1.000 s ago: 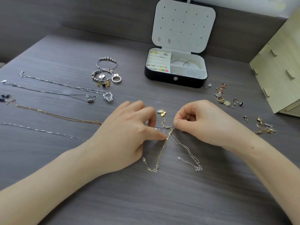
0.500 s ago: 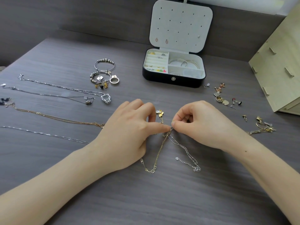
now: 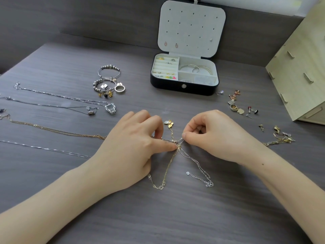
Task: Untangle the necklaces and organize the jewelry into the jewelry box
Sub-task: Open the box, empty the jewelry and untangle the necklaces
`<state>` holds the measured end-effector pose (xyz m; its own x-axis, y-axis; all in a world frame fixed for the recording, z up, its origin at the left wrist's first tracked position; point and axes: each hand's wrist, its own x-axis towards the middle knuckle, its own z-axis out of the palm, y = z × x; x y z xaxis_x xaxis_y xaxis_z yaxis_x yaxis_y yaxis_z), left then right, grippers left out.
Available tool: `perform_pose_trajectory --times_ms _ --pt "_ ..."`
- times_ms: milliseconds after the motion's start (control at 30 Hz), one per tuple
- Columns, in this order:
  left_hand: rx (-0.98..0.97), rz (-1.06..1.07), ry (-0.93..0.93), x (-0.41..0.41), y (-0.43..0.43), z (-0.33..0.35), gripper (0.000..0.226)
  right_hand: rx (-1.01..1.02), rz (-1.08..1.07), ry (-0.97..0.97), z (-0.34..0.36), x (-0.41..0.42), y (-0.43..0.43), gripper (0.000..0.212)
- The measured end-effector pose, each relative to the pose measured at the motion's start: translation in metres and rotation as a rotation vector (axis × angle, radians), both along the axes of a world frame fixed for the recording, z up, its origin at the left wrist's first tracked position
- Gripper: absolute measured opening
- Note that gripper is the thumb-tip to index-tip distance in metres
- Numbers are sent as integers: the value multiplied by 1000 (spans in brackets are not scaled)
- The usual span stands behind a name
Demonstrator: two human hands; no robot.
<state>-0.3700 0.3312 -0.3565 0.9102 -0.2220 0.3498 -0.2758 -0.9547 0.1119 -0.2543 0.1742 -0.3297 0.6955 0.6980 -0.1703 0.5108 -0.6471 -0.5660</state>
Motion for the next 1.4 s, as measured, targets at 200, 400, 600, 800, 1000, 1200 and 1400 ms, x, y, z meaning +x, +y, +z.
perform_pose_trajectory --times_ms 200,400,600,800,1000,1200,1400 --pt "-17 -16 0 -4 2 0 60 -7 10 -21 -1 0 -1 17" --pt "-6 -9 18 -3 3 1 61 -53 23 -117 0 -1 -2 16" --pt "10 31 -4 -4 4 2 55 -61 24 -138 0 4 -5 15" --pt "13 66 -18 -2 7 0 50 51 9 -130 -5 5 -2 13" --pt "7 28 -24 -3 10 3 56 151 33 -101 -10 -4 2 16" --pt "-38 -35 10 -8 16 0 61 5 107 -58 -1 -2 -2 13" --pt "-52 -61 32 -9 16 0 62 72 136 -9 4 -2 -1 9"
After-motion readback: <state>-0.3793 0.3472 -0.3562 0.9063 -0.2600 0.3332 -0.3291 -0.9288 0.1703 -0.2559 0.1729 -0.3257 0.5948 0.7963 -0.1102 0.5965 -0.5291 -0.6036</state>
